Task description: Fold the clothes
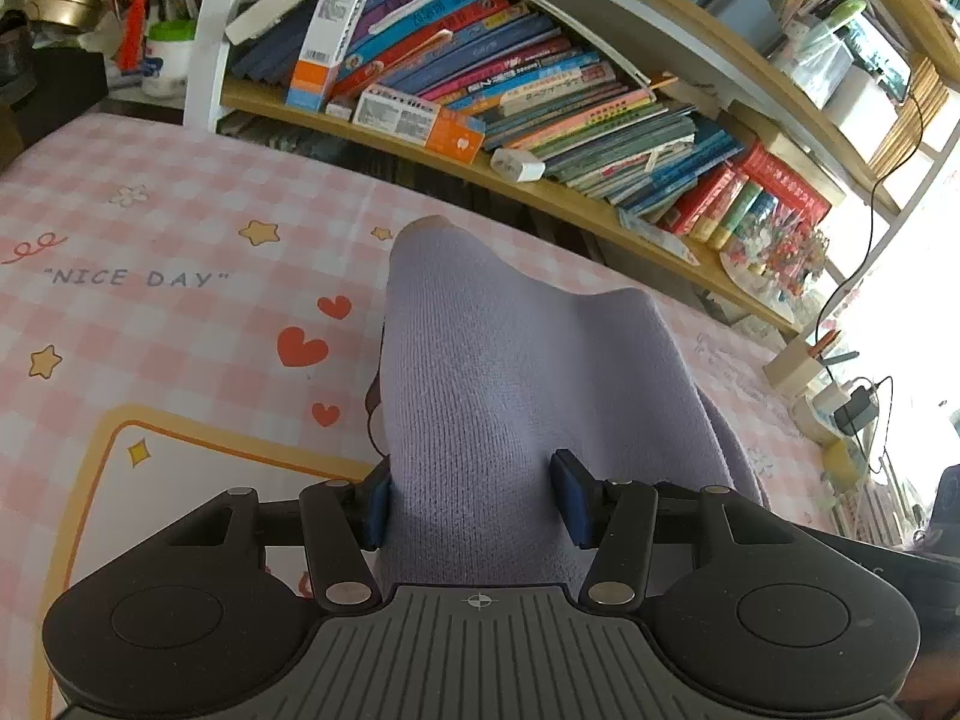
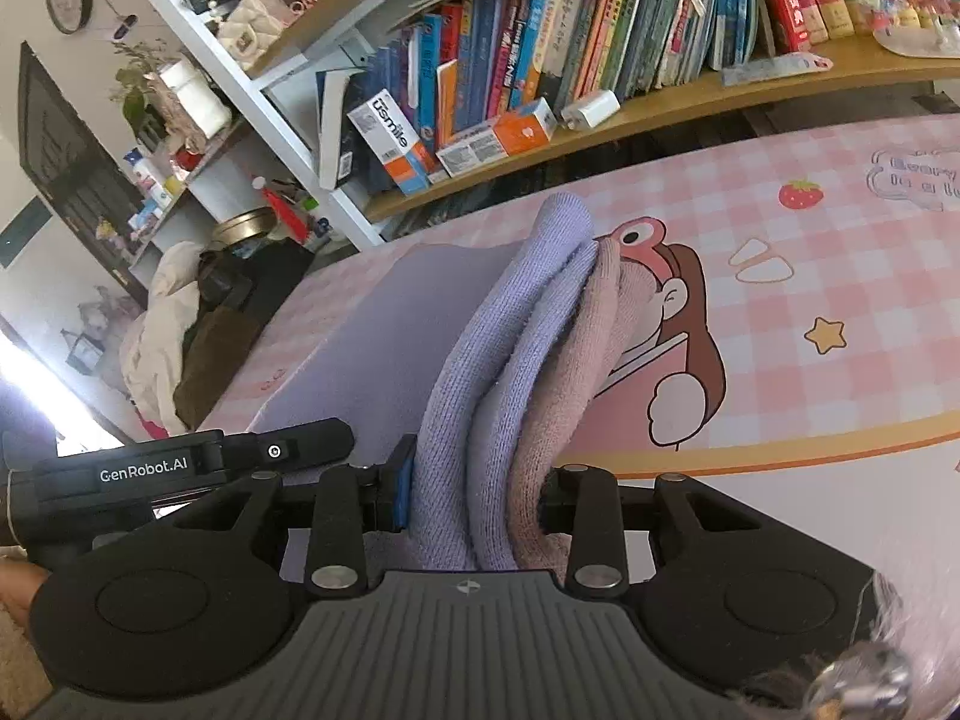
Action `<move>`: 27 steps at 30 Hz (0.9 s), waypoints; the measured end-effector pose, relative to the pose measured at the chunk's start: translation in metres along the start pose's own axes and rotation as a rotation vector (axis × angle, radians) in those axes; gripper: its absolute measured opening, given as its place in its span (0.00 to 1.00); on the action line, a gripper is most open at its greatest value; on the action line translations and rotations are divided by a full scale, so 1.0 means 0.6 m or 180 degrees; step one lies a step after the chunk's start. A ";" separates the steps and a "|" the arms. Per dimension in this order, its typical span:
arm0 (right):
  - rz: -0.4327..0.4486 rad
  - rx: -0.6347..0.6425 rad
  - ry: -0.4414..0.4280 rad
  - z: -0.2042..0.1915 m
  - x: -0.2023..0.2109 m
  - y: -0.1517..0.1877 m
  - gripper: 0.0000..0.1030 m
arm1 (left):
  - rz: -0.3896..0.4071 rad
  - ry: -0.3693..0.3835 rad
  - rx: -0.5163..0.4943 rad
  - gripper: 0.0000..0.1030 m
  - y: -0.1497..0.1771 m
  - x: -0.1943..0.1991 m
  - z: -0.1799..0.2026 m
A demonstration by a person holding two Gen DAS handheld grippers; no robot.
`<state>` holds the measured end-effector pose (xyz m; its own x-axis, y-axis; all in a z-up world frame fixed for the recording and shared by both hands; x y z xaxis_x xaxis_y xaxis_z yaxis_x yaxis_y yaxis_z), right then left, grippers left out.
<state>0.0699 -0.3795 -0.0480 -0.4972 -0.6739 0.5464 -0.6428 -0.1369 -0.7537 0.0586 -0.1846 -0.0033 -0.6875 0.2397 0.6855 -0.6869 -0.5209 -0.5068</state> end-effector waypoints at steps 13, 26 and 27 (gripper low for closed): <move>0.0035 -0.0047 -0.0007 0.007 0.029 0.013 0.31 | 0.0012 -0.0005 -0.0027 0.50 0.024 0.010 0.022; 0.0099 -0.0121 0.0246 -0.012 0.019 0.011 0.31 | -0.0112 0.0204 -0.0094 0.51 0.007 -0.004 0.000; 0.0105 -0.0118 0.0271 -0.018 0.016 0.009 0.31 | -0.0123 0.0229 -0.0093 0.51 0.002 -0.004 -0.006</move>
<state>0.0554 -0.3790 -0.0428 -0.5652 -0.6133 0.5517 -0.6456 -0.0875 -0.7587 0.0587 -0.1829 -0.0073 -0.6749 0.3179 0.6659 -0.7190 -0.4864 -0.4964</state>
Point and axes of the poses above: each gripper's, at about its wrist camera, not at the fingertips, and x roughly against the way its jaws point, z to its right, y to its underside, the point moved 7 cm from there along -x, roughly the way its jaws point, and after that the axes turned 14 degrees about x, right-handed, at the moved point
